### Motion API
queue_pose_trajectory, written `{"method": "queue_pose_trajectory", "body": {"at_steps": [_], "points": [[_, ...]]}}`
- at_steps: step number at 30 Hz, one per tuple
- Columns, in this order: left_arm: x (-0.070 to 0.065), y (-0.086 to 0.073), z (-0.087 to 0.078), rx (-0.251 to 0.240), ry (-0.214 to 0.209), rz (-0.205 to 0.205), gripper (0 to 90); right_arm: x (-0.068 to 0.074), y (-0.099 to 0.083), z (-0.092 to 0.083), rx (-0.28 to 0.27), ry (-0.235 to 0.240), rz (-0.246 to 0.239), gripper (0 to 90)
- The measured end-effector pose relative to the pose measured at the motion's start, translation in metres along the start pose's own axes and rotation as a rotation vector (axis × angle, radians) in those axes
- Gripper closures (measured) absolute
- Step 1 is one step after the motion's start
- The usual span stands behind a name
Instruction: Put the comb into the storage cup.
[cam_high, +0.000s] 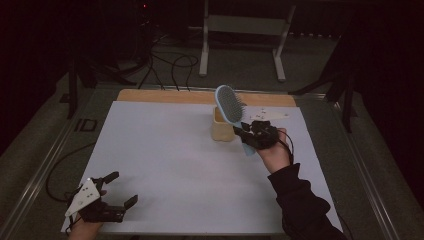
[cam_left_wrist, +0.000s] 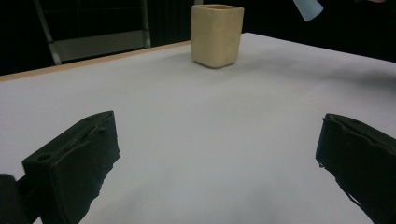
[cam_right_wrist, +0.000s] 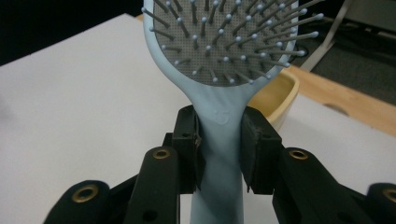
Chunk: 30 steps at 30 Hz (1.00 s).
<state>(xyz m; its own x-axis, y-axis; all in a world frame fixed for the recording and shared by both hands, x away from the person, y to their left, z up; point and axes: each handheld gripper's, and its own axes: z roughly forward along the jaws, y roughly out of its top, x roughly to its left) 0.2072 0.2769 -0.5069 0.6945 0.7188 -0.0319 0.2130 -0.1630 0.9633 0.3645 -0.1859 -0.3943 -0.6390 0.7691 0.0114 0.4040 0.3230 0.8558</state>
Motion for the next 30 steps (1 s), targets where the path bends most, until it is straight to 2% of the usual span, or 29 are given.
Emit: {"method": "queue_pose_trajectory", "body": {"at_steps": [10,15,23,27,30], "points": [[0.0,0.0,0.0,0.001,0.001,0.0,0.0,-0.004,0.014,0.009,-0.068,-0.022,0.021,70.4],[0.0,0.0,0.0,0.0,0.0,0.0,0.0,-0.005,0.022,0.018,-0.112,-0.056,0.005,70.4],[0.0,0.0,0.0,-0.003,-0.001,0.0,0.0,-0.008,0.028,0.028,-0.15,-0.07,0.0,70.4],[0.0,0.0,0.0,-0.001,-0.002,-0.001,0.0,-0.009,0.033,0.032,-0.186,-0.091,-0.009,70.4],[0.001,0.0,0.0,0.0,-0.002,-0.001,0.0,-0.01,0.037,0.036,-0.199,-0.094,0.0,70.4]]}}
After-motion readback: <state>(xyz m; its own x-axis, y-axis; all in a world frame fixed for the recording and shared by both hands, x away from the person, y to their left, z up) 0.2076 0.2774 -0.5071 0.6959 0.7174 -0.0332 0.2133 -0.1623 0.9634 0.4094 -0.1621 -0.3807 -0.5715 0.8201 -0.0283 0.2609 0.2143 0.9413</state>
